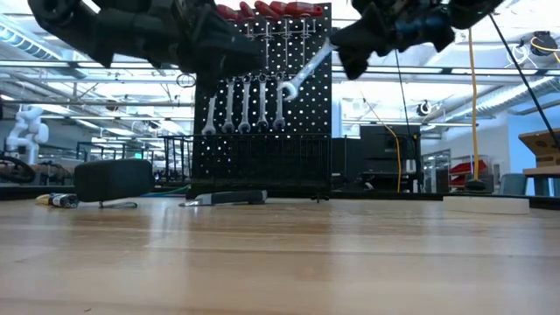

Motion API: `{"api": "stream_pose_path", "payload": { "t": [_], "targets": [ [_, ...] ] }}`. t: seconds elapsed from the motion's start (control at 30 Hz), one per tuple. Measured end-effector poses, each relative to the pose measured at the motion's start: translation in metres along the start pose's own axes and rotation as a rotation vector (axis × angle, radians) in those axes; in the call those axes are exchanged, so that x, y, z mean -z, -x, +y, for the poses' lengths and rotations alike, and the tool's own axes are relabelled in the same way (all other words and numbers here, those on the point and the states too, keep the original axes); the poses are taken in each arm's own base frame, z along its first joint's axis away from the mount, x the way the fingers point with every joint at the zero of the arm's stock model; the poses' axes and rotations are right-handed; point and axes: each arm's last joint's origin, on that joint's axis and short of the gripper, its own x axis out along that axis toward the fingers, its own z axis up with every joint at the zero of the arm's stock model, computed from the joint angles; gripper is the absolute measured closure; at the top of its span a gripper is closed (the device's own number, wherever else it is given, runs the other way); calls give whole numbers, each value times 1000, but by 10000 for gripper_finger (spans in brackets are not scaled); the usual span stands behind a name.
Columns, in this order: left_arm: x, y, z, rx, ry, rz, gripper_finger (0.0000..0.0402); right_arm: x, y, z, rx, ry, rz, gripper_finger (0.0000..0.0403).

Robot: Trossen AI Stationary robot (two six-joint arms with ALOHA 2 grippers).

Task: Hang tools onto peg board
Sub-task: Hang the wrench on the peg board

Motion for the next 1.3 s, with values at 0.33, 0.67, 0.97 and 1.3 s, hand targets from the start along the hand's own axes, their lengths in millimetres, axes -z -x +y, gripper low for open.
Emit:
{"api": "stream_pose_path", "payload": {
  "t": [0.33, 0.67, 0.97, 1.3],
  "targets": [
    [11, -6, -5, 263, -23, 81, 290, 3, -39, 19, -169, 194, 240, 390],
    [-3, -9, -12, 554, 56, -104, 290, -35, -52, 77, -447, 566, 57, 390],
    [16, -38, -29, 806, 257, -145, 290, -68, -55, 134, -591, 959, -208, 390],
    [6, -100, -71, 1071, 402, -99, 290, -61, -75, 146, -614, 1091, -281, 390]
  ]
}}
